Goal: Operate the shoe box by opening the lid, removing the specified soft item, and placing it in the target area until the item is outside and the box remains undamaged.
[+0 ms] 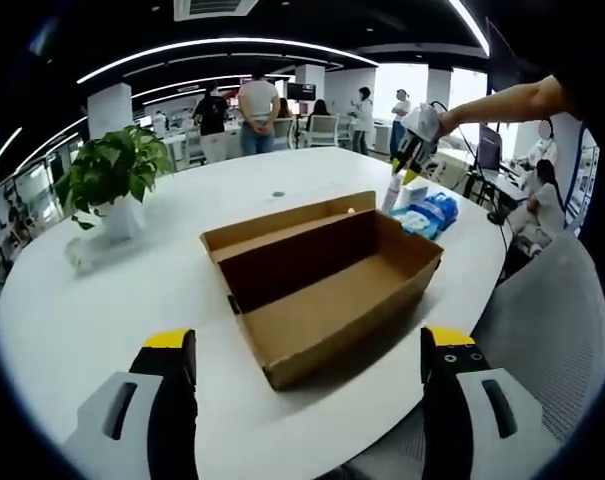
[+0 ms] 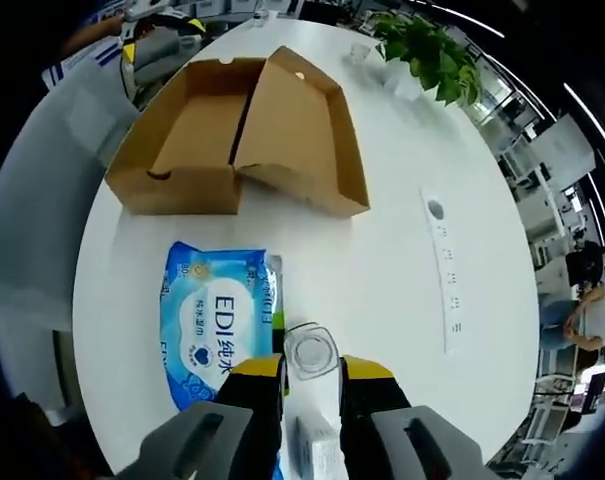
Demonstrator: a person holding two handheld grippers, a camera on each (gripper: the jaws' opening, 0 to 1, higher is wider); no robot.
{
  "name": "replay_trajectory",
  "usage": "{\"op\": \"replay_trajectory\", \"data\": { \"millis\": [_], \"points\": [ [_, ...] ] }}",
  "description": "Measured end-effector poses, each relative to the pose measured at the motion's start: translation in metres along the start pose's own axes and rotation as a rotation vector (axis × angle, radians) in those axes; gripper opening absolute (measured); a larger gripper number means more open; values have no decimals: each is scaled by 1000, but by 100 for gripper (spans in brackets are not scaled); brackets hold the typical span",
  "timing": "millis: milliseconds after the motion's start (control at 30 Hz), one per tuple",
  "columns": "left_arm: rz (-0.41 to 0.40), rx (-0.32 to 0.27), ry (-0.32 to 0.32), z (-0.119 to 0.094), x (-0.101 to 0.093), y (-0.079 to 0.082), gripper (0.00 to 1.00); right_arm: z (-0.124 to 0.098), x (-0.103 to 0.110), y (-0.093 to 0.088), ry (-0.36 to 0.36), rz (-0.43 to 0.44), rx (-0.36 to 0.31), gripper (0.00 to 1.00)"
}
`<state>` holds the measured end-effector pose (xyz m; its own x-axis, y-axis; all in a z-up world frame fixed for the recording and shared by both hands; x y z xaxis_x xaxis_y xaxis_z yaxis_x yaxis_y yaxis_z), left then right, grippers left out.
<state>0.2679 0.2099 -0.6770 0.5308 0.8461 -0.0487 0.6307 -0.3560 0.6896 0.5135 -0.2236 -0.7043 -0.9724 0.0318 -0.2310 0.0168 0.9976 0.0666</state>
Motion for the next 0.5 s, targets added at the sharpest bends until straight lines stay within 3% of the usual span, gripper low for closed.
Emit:
{"op": "replay_trajectory", "data": {
  "millis": [267, 433, 500],
  "points": [
    [1, 9, 0, -1, 1, -3, 95, -1, 0, 4, 0, 21, -11, 18],
    [1, 11, -1, 0, 1, -4, 95, -2, -3, 5, 14, 118, -25, 16],
    [2, 11, -1, 0, 1, -4, 95, -2, -4, 5, 12, 115, -26, 16]
  ]
}}
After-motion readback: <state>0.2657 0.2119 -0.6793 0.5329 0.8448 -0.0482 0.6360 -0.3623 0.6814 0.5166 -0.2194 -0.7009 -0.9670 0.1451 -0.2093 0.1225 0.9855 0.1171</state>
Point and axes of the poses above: the point that each gripper's makers call its tool centre point, and the gripper's own axes: z roughly forward along the fingers, x roughly to its left, y roughly out of its top, the point moved 5 cm from there along -z, roughly backward along the fingers, and after that the axes turned 12 degrees about x, right-handed, at the moved point
